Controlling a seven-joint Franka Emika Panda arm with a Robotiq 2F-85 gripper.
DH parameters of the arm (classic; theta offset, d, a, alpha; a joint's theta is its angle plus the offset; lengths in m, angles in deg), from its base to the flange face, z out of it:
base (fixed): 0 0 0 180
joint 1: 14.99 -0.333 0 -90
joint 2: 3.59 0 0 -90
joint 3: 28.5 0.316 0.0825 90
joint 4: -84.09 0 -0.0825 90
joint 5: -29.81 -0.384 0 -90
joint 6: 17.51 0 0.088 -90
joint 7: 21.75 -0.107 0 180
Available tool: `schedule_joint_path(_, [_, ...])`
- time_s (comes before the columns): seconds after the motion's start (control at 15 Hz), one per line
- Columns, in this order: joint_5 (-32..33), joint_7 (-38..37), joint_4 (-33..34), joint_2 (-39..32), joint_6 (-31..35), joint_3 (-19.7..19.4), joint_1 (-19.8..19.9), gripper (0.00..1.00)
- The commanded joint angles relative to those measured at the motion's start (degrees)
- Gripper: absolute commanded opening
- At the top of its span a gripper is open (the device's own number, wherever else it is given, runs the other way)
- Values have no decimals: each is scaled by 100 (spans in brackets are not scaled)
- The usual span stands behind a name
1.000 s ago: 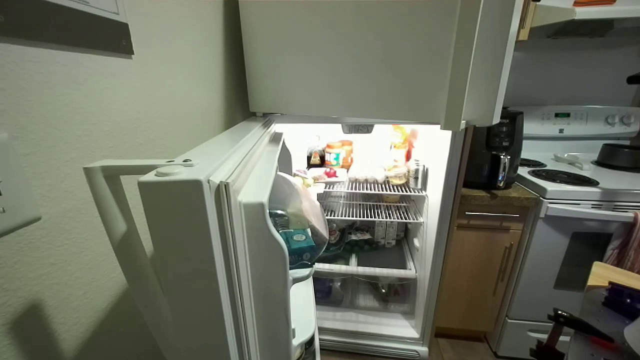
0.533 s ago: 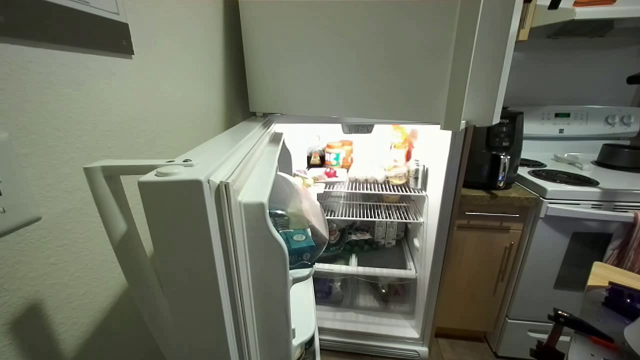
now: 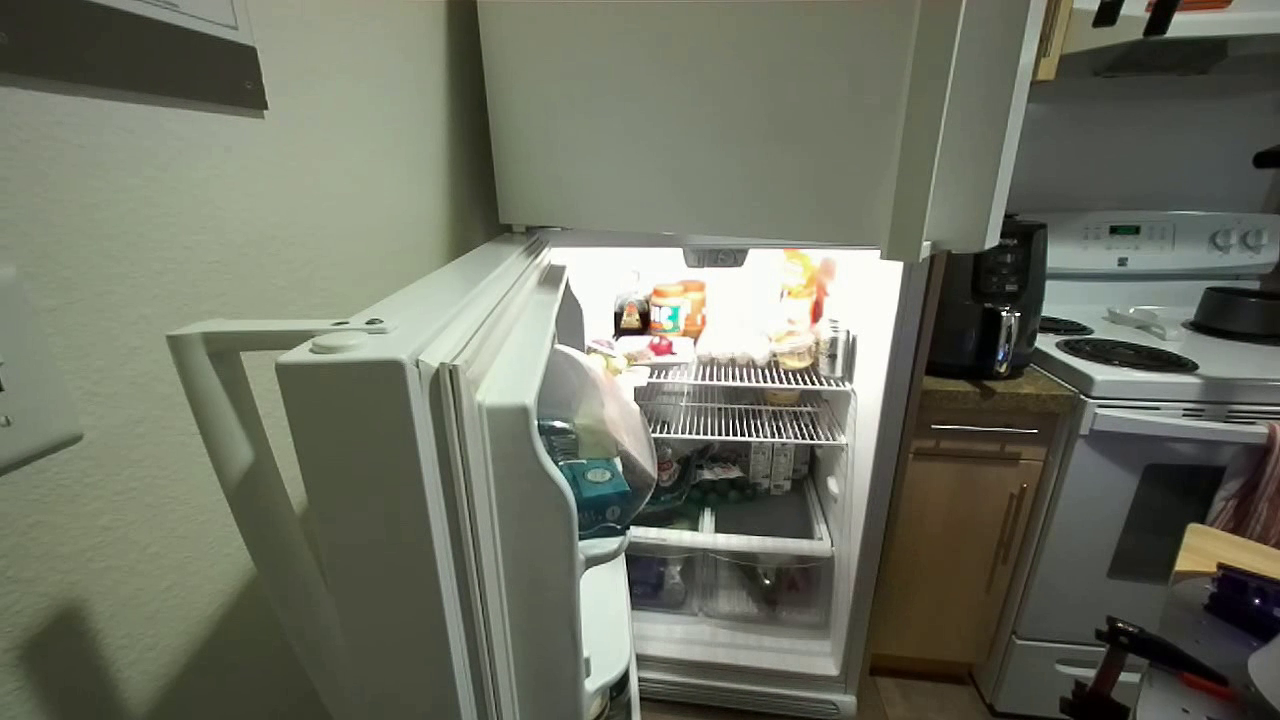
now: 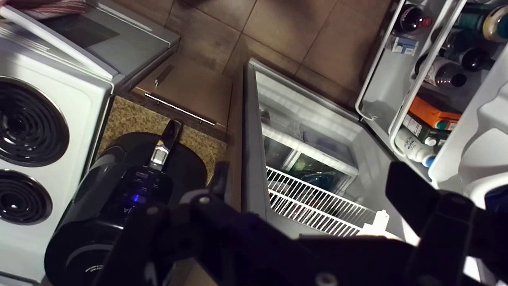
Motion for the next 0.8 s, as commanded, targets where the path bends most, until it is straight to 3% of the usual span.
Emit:
schedule_joint_path(0.0, [146, 277, -821, 578, 163, 112, 133, 100])
schedule_joint_path(0.73, [54, 686, -2545, 2316, 125, 269, -49, 100])
